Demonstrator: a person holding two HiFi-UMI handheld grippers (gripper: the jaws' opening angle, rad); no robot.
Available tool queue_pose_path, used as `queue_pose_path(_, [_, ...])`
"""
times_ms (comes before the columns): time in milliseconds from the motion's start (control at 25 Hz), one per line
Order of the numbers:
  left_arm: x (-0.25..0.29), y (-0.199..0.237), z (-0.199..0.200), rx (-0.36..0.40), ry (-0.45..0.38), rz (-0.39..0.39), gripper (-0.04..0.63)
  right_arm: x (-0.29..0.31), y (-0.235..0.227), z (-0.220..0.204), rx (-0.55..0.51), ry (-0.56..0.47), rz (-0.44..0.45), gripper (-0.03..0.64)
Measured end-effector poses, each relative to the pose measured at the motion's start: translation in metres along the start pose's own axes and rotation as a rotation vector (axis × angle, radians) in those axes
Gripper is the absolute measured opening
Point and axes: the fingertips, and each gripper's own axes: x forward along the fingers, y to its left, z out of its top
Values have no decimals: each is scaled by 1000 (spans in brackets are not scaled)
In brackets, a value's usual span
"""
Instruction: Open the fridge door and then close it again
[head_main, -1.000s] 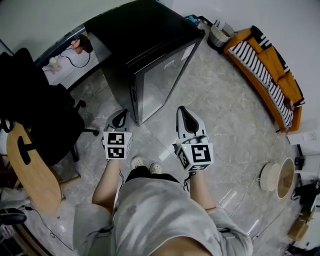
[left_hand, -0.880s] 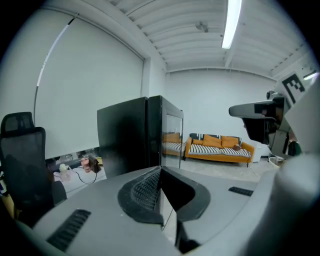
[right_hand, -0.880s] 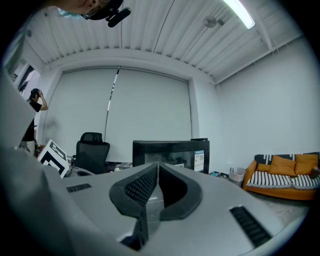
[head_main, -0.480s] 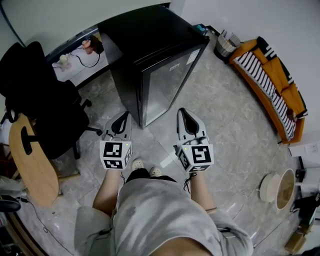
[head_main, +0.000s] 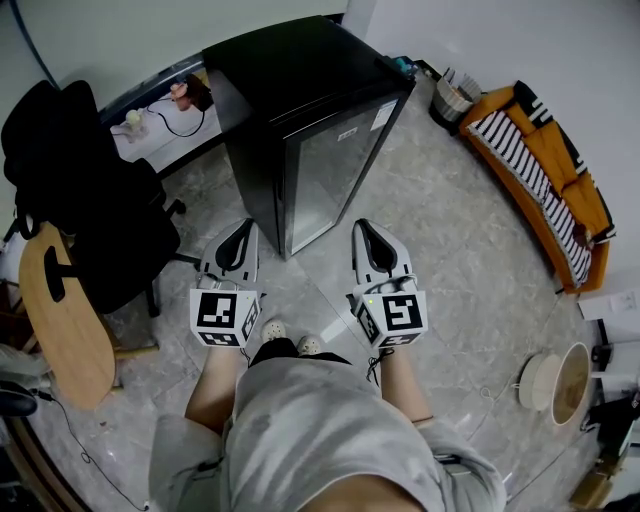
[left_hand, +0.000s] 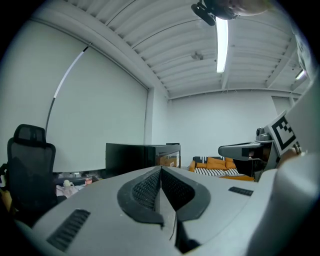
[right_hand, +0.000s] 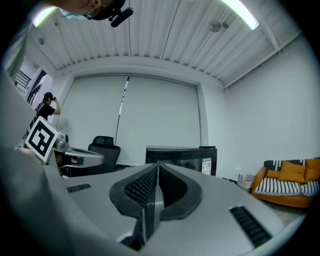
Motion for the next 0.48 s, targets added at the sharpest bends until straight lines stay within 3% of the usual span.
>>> queue_pose_path(480, [-15,-13,16,5,-42,-15,17,-18,4,9,0,-17,6,25])
